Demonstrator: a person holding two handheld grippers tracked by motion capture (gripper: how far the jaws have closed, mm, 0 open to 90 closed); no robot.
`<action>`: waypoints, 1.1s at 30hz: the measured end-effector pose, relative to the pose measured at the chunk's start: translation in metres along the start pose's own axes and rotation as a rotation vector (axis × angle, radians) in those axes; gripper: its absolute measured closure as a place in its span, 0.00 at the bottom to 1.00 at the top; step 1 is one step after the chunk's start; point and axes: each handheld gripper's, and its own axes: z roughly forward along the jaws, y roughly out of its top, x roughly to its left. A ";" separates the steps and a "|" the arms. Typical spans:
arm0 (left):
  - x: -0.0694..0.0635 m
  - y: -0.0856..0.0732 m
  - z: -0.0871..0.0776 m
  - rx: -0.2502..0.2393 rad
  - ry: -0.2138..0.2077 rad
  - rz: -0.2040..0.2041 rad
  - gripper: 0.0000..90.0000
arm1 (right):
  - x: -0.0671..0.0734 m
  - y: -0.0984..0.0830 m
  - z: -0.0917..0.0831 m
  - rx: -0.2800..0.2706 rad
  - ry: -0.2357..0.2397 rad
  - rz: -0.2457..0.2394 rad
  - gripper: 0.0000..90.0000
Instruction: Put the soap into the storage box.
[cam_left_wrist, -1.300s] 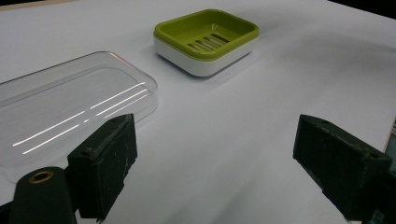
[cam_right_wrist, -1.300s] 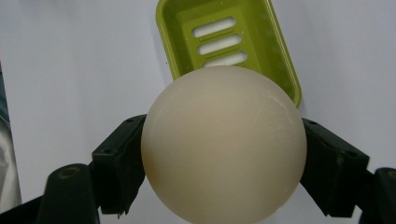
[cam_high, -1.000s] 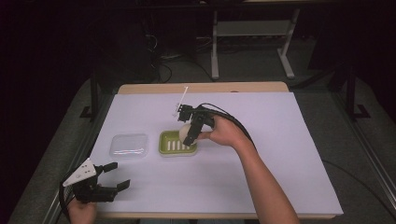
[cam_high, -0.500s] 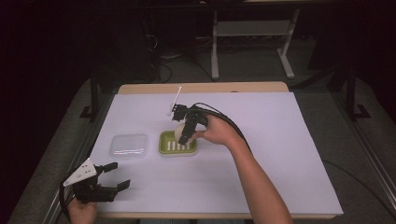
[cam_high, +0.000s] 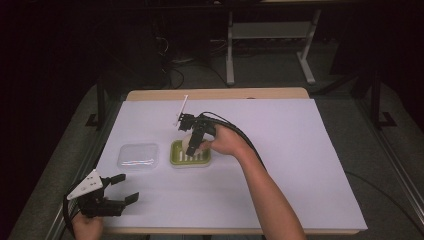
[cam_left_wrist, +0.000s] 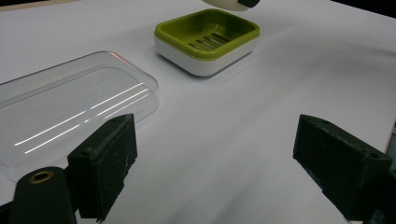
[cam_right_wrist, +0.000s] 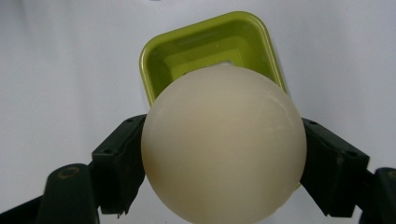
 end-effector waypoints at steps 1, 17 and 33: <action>0.000 0.000 0.000 0.000 0.000 0.000 0.14 | 0.000 0.001 0.000 0.002 0.004 0.005 0.25; 0.000 0.001 0.000 0.003 -0.001 0.008 0.14 | -0.001 0.008 0.012 0.018 -0.004 0.011 0.25; 0.000 0.000 0.000 0.003 -0.004 0.008 0.14 | -0.003 0.010 0.021 0.042 -0.004 0.015 0.25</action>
